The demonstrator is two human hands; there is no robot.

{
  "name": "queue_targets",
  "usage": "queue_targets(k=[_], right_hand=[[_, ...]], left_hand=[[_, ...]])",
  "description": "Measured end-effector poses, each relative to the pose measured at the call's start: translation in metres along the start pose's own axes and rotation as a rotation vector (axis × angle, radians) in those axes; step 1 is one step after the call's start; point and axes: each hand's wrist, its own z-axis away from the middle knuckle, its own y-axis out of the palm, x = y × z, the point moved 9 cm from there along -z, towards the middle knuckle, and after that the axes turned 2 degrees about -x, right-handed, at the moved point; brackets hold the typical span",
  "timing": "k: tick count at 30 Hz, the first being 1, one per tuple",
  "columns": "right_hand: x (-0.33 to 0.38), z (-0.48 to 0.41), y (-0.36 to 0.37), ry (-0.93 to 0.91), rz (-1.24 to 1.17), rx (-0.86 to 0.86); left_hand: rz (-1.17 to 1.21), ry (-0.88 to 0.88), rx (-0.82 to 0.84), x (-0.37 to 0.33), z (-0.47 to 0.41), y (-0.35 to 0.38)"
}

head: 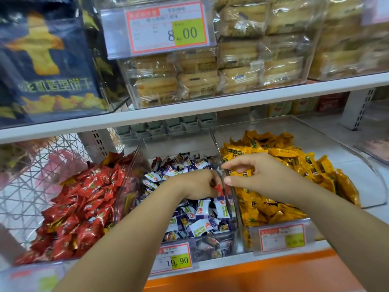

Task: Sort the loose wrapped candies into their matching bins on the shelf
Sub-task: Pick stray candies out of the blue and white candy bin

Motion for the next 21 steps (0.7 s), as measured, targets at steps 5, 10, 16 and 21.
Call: queue_targets(k=[5, 10, 16, 21], right_hand=[[0.000, 0.000, 0.000, 0.002, -0.006, 0.000], [0.000, -0.001, 0.001, 0.014, 0.015, 0.005], [0.008, 0.001, 0.000, 0.068, 0.078, -0.072], [0.027, 0.002, -0.008, 0.103, 0.245, -0.277]], left_hand=[[0.134, 0.035, -0.071, 0.001, 0.000, -0.002], [0.218, 0.083, -0.236, 0.006, 0.010, -0.020], [0.391, 0.115, -0.392, 0.013, 0.047, -0.043], [0.469, 0.113, -0.624, 0.029, 0.104, -0.073]])
